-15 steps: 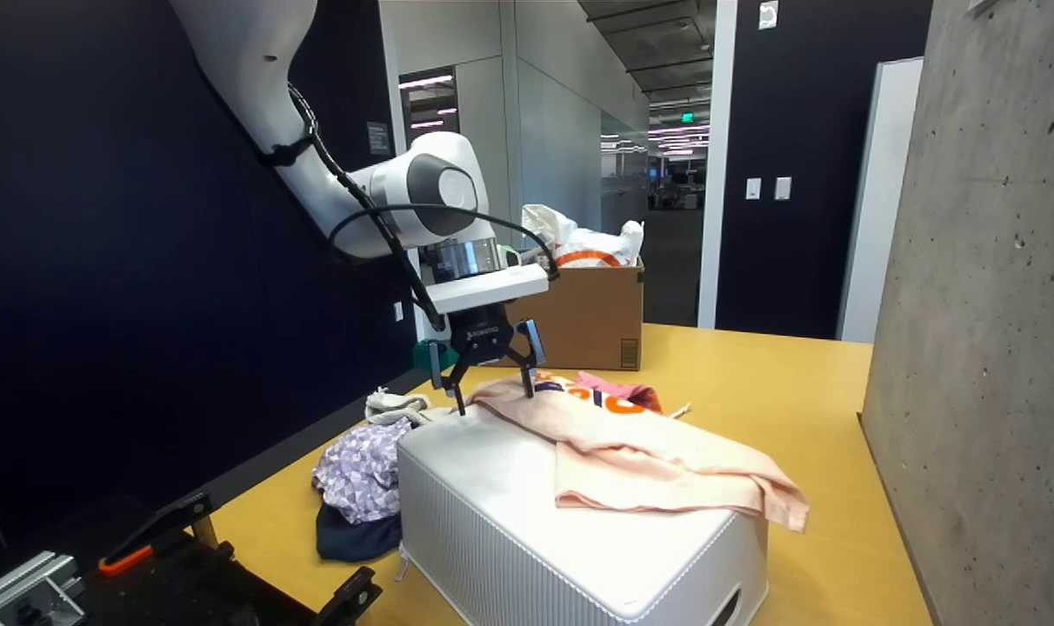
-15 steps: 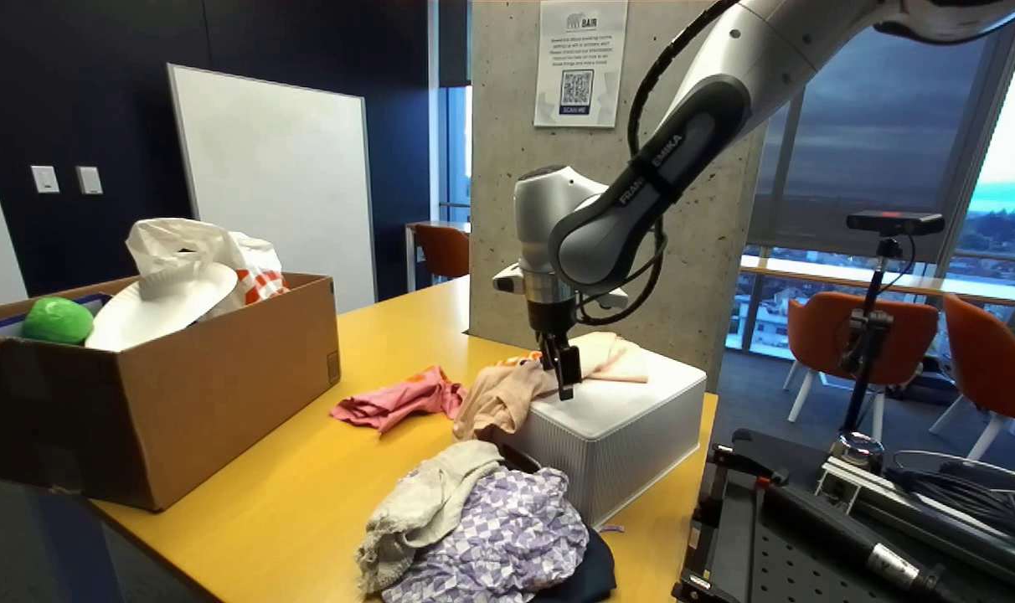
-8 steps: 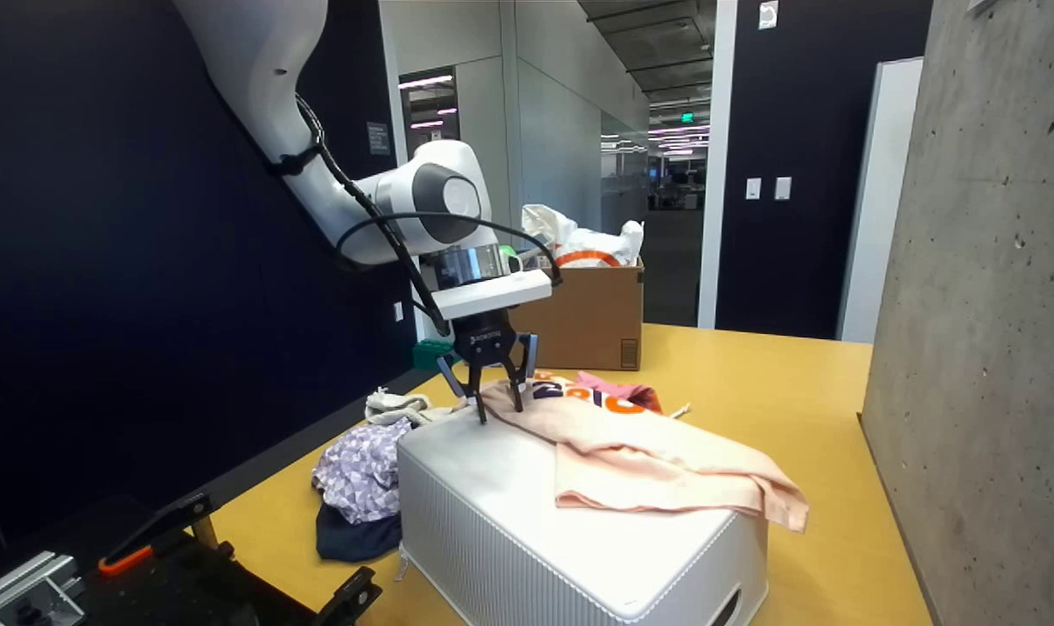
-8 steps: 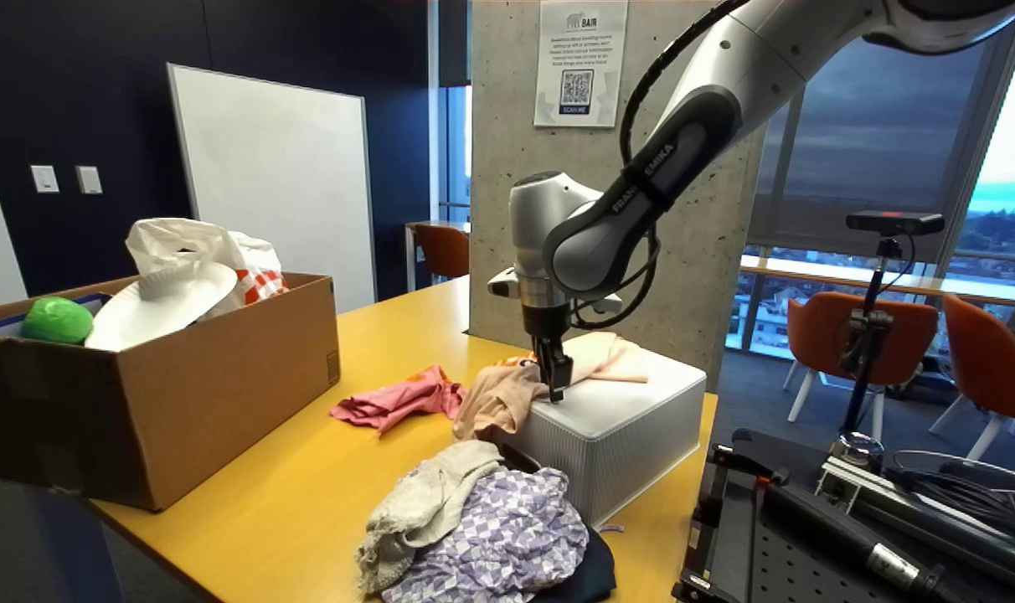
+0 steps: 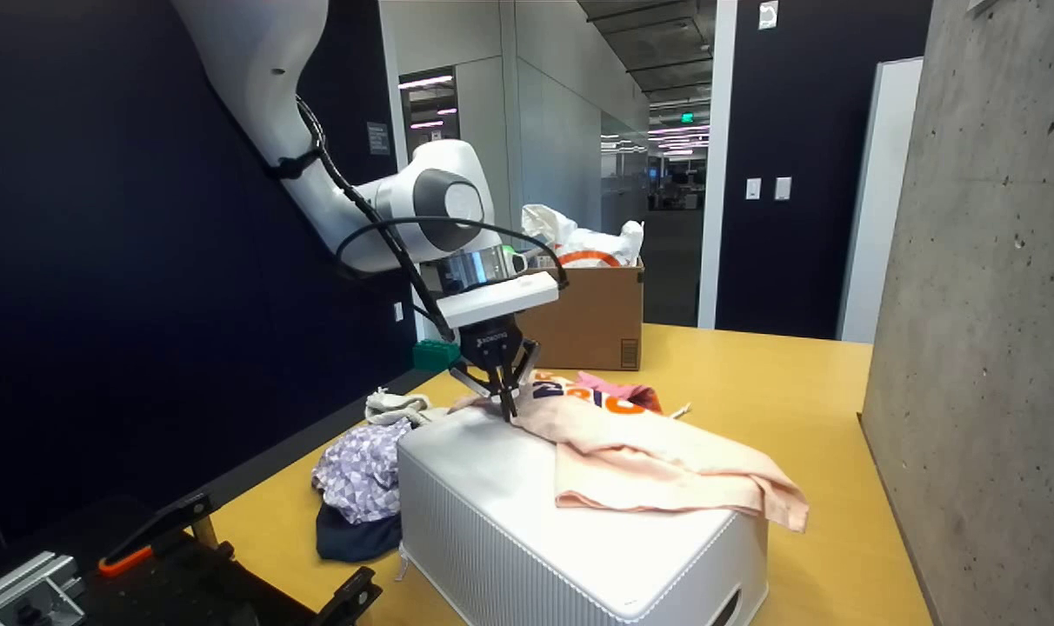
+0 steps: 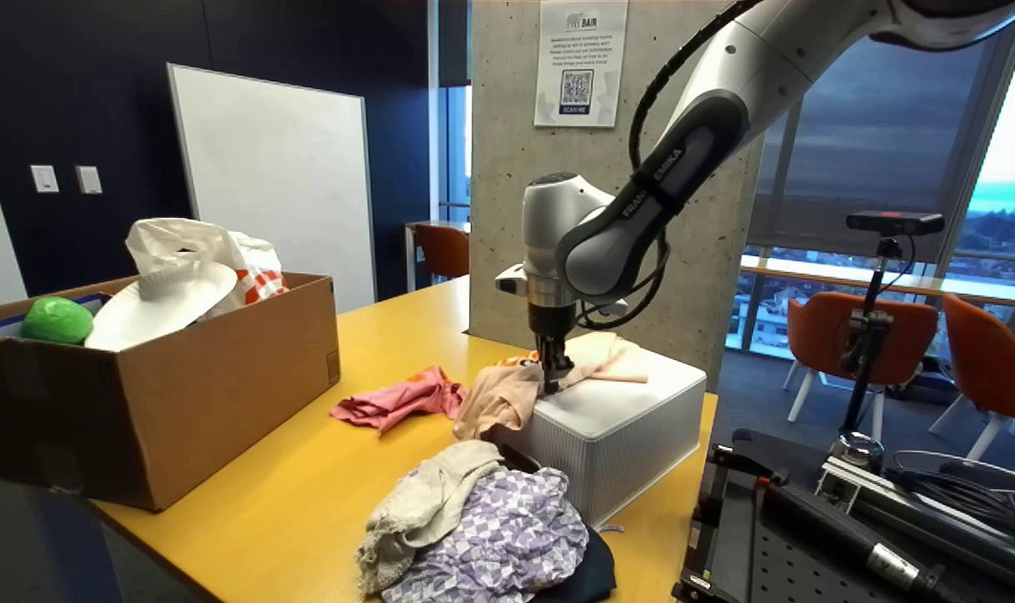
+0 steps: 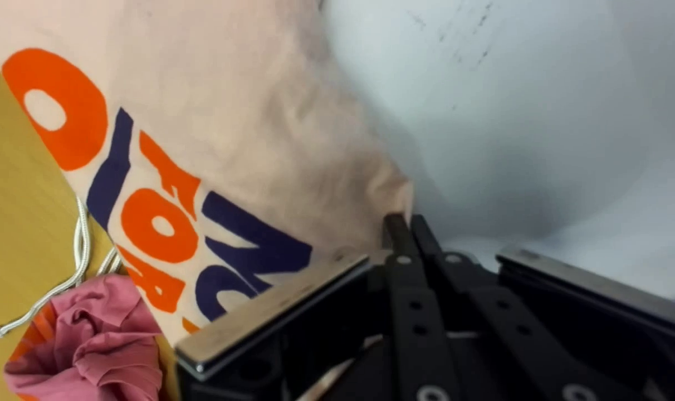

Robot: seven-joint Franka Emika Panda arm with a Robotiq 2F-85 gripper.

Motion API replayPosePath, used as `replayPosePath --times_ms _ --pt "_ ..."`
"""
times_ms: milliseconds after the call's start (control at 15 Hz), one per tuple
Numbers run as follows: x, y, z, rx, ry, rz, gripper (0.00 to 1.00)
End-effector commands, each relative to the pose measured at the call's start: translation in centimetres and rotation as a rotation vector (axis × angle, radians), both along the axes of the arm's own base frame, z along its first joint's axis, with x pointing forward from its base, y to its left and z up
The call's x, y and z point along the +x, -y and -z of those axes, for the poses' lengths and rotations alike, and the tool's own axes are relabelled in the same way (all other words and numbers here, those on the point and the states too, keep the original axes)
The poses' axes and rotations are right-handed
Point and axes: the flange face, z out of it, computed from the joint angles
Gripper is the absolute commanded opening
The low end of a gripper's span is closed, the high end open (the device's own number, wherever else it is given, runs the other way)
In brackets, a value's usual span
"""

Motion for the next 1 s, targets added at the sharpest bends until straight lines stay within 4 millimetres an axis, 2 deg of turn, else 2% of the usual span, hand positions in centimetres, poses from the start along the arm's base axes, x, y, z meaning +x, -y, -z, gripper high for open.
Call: replayPosePath --times_ms 0,267,533,667,867,933 --pt "-1.7 1.1 -2.7 -0.016 0.043 -0.007 0.01" --pt "-3.6 2.1 -8.9 -0.011 0.114 0.046 0.01" --pt "-5.0 3.0 -13.8 0.005 0.123 0.136 0.01" --pt "-5.9 3.0 -15.2 0.029 0.091 0.159 0.01" --pt "-6.8 2.4 -15.6 0.081 0.003 0.202 0.01" --pt "-7.2 1.9 -15.1 0.108 -0.053 0.198 0.01"
